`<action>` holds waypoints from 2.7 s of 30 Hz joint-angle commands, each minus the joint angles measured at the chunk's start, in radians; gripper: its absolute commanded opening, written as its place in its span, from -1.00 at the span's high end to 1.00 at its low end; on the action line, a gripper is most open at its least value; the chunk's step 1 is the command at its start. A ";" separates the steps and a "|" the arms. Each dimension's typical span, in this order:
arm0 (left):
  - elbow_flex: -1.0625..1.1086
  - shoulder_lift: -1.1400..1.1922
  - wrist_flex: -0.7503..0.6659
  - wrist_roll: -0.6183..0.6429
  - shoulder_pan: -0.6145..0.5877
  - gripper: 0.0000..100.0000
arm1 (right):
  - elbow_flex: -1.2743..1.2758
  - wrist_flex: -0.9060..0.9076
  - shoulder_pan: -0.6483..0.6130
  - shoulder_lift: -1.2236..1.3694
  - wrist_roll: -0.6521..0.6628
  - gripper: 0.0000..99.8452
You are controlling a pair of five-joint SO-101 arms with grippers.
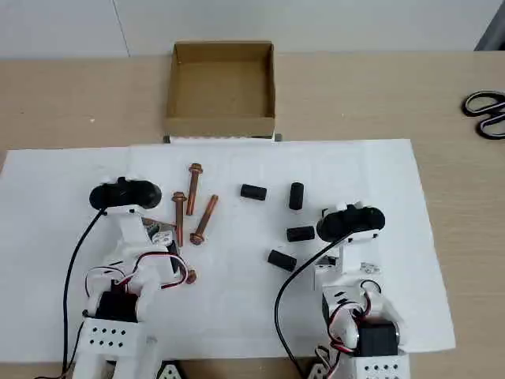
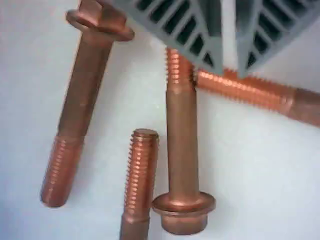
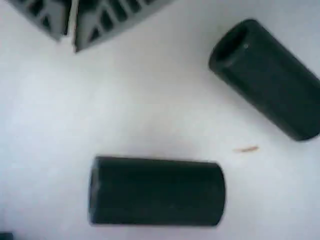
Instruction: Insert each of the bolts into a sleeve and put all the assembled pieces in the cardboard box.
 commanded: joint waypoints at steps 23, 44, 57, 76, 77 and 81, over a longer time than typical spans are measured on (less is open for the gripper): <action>-0.007 -0.009 -0.020 0.003 0.003 0.99 | -0.003 -0.022 0.002 -0.015 0.002 0.99; -0.183 0.002 0.061 0.000 -0.121 0.99 | -0.107 -0.016 0.010 -0.007 0.005 0.99; -0.504 0.127 0.350 -0.181 -0.075 0.99 | -0.667 0.002 0.071 0.690 -0.104 0.99; -0.656 0.922 0.123 -0.258 -0.069 0.99 | -1.732 0.501 -0.082 1.824 -0.221 0.99; -0.657 0.947 0.107 -0.232 -0.069 0.99 | -1.751 0.499 -0.085 1.850 -0.236 0.99; -0.687 0.979 0.101 -0.199 -0.075 0.99 | -1.817 0.499 -0.101 1.934 -0.242 0.99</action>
